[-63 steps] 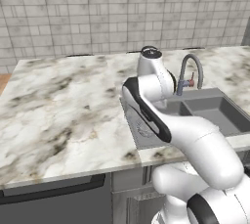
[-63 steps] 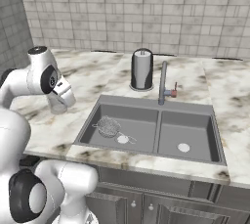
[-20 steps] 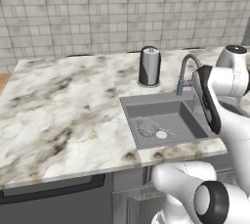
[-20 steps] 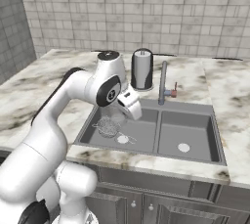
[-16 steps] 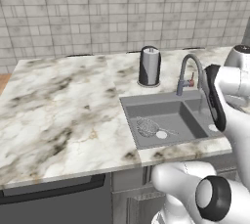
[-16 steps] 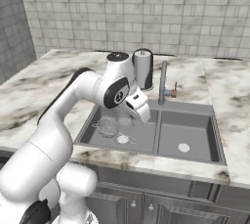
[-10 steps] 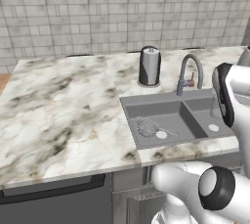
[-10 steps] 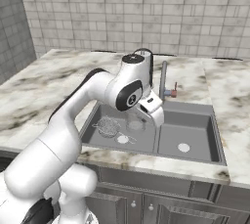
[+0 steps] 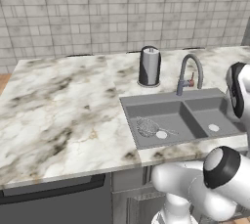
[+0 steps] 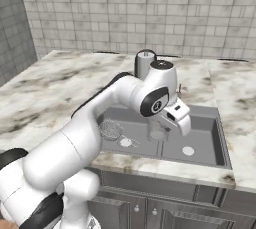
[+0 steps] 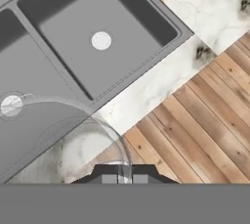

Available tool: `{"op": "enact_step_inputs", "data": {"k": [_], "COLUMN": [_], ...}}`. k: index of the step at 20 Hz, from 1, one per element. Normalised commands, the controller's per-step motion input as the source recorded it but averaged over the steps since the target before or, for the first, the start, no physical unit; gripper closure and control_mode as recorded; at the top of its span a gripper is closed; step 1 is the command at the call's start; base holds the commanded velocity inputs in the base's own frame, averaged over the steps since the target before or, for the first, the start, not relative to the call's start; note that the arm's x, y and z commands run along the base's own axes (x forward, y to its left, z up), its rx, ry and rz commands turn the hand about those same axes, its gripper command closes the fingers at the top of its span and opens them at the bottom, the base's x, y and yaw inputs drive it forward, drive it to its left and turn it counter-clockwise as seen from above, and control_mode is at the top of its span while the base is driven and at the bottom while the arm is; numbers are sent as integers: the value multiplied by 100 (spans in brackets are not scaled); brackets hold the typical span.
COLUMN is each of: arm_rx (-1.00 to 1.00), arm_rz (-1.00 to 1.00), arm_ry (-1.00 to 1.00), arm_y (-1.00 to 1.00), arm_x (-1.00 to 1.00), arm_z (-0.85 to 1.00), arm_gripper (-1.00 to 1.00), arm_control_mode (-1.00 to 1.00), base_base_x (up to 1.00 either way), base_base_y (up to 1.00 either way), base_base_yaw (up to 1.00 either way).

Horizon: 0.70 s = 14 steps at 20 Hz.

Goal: Place the strainer in the left basin and the glass cup in the right basin of the sink.

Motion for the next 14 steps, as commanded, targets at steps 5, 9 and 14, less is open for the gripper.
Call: {"op": "enact_step_inputs", "data": {"k": [5,9,14], "arm_rx": [0,0,0], "arm_rz": [0,0,0], "arm_ry": [0,-2,0], "arm_y": [-48,-29,-18], "arm_x": [1,16,27], "arm_z": [-15,-18,-21], "arm_gripper": [100,100,100], "arm_control_mode": [-100,-100,-100], "base_base_x": [0,0,0], "base_base_y": [0,0,0], "base_base_yaw": [0,0,0]}}
